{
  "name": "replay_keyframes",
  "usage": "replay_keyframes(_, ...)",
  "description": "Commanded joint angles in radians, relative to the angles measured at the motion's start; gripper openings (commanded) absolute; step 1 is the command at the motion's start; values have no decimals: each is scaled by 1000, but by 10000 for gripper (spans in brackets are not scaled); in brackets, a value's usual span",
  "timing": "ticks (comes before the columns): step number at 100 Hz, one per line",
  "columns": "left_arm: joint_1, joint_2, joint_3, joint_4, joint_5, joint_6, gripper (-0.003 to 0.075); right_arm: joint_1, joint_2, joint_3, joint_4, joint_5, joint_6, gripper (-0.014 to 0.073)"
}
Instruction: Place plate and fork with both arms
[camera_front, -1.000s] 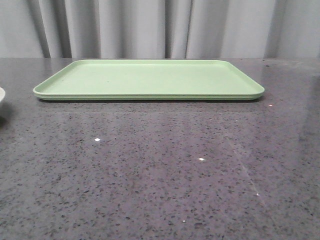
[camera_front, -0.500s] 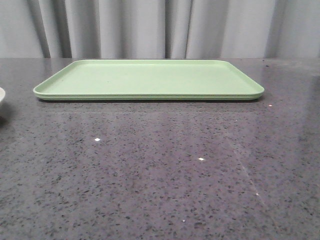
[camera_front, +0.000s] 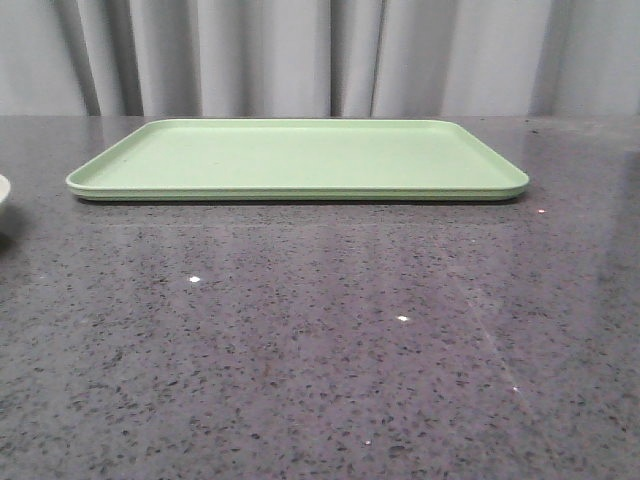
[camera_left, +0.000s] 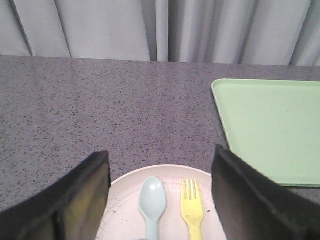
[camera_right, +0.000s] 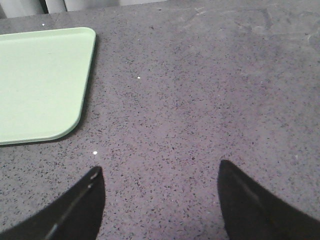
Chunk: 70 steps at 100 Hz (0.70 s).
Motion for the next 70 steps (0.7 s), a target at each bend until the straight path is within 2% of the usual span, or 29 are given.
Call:
replay_keyframes(1,6,6,-46,20,-61,1,435,-6,8,-36,-4,-73,-2,489)
replay_keyframes(14,51,37,-94,21,18,-17,395,-6,8,-36,-4,-73,-2,489)
replay_keyframes(29,119,122,-171,58,183,-17,395,-6,8,-36,-4,-74,-2,489)
replay_keyframes(40,165,190,-212,72,252,-17,395,-6,8,-36,-4,-74,-2,489)
replay_keyframes(55,177,313,-279,72,395,-11,395,-6,8,-36,-4,-74,-2,489)
replay_keyframes(70,181,413,-311,120,414,-6,395,-6,8,-36,-4,-74,-2,489)
